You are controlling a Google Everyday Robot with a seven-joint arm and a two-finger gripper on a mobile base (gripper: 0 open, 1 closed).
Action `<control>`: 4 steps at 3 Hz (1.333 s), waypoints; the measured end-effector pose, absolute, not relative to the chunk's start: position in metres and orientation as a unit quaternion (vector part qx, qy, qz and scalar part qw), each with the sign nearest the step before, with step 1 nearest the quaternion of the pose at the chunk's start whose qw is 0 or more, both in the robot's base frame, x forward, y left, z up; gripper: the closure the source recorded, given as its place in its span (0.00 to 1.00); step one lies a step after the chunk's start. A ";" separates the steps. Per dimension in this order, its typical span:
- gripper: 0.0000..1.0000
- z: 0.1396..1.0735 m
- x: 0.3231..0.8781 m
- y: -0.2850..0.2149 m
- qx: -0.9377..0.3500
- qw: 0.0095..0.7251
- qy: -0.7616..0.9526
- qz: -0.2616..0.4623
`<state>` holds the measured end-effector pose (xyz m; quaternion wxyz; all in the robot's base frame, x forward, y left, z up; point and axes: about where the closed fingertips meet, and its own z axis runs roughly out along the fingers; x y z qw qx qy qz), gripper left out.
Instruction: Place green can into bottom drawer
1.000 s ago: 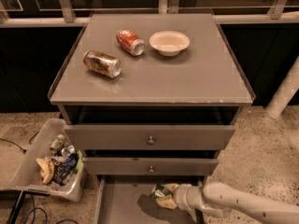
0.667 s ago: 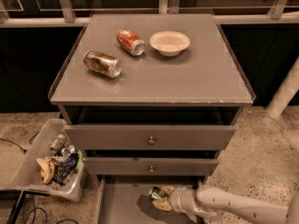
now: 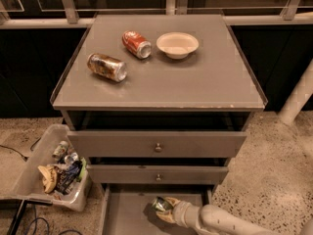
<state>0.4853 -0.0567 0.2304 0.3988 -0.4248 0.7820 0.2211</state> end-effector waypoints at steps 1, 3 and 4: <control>1.00 0.206 0.488 -0.060 -0.429 0.416 0.771 0.221; 1.00 0.168 0.493 -0.070 -0.444 0.417 0.764 0.213; 1.00 0.161 0.493 -0.071 -0.449 0.418 0.762 0.208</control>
Offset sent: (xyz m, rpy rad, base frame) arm 0.0095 -0.0185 -0.0707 -0.0054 -0.0679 0.0476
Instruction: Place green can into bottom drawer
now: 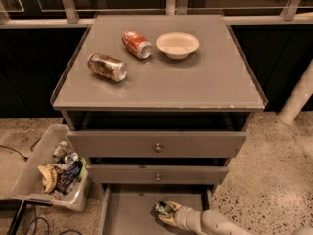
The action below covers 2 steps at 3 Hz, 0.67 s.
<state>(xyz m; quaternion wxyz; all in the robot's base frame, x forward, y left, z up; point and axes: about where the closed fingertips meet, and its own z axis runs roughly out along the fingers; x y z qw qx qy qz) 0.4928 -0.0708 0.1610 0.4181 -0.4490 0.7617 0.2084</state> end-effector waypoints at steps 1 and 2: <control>0.82 0.161 0.493 -0.071 -0.449 0.418 0.762 0.208; 0.58 0.161 0.493 -0.071 -0.449 0.418 0.762 0.208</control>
Offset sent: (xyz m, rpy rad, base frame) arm 0.0000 0.0000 0.0000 0.0000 0.0000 0.0000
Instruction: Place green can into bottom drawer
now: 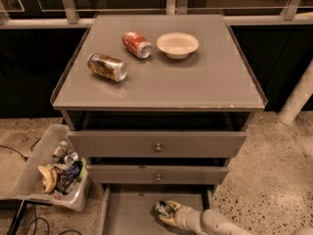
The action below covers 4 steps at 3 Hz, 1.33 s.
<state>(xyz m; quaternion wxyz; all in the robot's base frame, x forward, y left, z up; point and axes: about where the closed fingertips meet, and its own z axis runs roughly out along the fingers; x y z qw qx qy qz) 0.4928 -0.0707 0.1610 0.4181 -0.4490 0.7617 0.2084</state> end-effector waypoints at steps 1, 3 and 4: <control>0.35 0.161 0.493 -0.071 -0.449 0.418 0.762 0.208; 0.00 0.161 0.493 -0.071 -0.449 0.418 0.762 0.209; 0.00 0.161 0.493 -0.071 -0.449 0.418 0.762 0.209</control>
Offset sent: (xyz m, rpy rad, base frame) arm 0.0000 0.0000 0.0000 0.0000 0.0000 0.0000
